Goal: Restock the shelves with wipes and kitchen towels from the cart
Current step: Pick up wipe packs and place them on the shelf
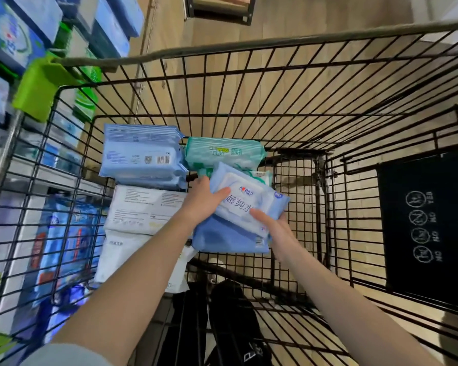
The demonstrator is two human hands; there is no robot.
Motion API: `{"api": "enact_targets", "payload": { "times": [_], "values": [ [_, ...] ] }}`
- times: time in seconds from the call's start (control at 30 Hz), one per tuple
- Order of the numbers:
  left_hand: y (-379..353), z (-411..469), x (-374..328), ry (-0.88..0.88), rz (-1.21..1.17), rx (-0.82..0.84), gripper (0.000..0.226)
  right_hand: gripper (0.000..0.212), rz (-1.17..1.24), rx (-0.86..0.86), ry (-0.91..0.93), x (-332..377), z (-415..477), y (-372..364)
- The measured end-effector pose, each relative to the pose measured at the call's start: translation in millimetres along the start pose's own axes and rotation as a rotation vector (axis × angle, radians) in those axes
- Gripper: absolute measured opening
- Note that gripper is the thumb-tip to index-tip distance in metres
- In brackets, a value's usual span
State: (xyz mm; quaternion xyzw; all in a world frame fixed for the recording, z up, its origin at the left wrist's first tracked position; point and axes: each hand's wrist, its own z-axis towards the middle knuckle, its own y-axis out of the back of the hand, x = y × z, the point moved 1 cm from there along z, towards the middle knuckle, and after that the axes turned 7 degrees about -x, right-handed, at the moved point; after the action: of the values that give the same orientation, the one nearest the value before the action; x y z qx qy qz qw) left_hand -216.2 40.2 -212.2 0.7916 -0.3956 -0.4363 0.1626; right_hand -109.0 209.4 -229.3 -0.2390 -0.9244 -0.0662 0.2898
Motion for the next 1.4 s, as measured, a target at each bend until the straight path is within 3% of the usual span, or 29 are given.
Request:
{"api": "enact_targets", "payload": {
  "times": [0.23, 0.37, 0.5, 0.63, 0.7, 0.83, 0.97, 1.1, 1.27, 1.4],
  "values": [
    [-3.3, -29.7, -17.6, 0.013, 0.088, 0.096, 0.066, 0.066, -0.097, 0.075, -0.132, 28.9, -10.3, 32.8],
    [-16.1, -43.9, -9.2, 0.05, 0.024, 0.167, 0.037, 0.039, -0.159, -0.044, -0.109, 34.6, -17.9, 55.6],
    [-23.2, -46.5, 29.6, 0.141, 0.335, -0.017, 0.049, 0.045, -0.195, -0.085, -0.065, 31.8, -22.6, 92.6],
    [-38.5, -46.8, 40.1, 0.05, 0.586, 0.031, 0.05, 0.059, -0.184, -0.073, -0.101, 25.8, -19.3, 119.6],
    [-48.0, -46.5, 38.9, 0.093, 0.546, 0.005, 0.055, 0.05, -0.181, -0.061, -0.092, 26.4, -17.2, 125.1],
    [-59.8, -39.8, 33.6, 0.257, 0.269, -0.046, 0.07, 0.087, -0.218, -0.014, -0.086, 27.2, -10.8, 132.4],
    [-57.0, -28.0, 31.0, 0.388, 0.063, -0.061, 0.073, 0.066, -0.18, -0.02, -0.099, 30.7, -10.2, 139.6],
    [-65.2, -27.1, 35.0, 0.475, 0.013, 0.04, 0.08, 0.075, -0.202, -0.016, -0.089, 30.3, -10.2, 140.3],
    [-66.0, -27.8, 38.6, 0.503, -0.256, 0.043, 0.089, 0.073, -0.183, -0.071, -0.113, 22.1, -4.3, 145.9],
    [-61.3, -25.9, 40.1, 0.58, -0.244, 0.065, 0.094, 0.065, -0.163, -0.098, -0.115, 22.3, -6.6, 143.3]
  ]
}}
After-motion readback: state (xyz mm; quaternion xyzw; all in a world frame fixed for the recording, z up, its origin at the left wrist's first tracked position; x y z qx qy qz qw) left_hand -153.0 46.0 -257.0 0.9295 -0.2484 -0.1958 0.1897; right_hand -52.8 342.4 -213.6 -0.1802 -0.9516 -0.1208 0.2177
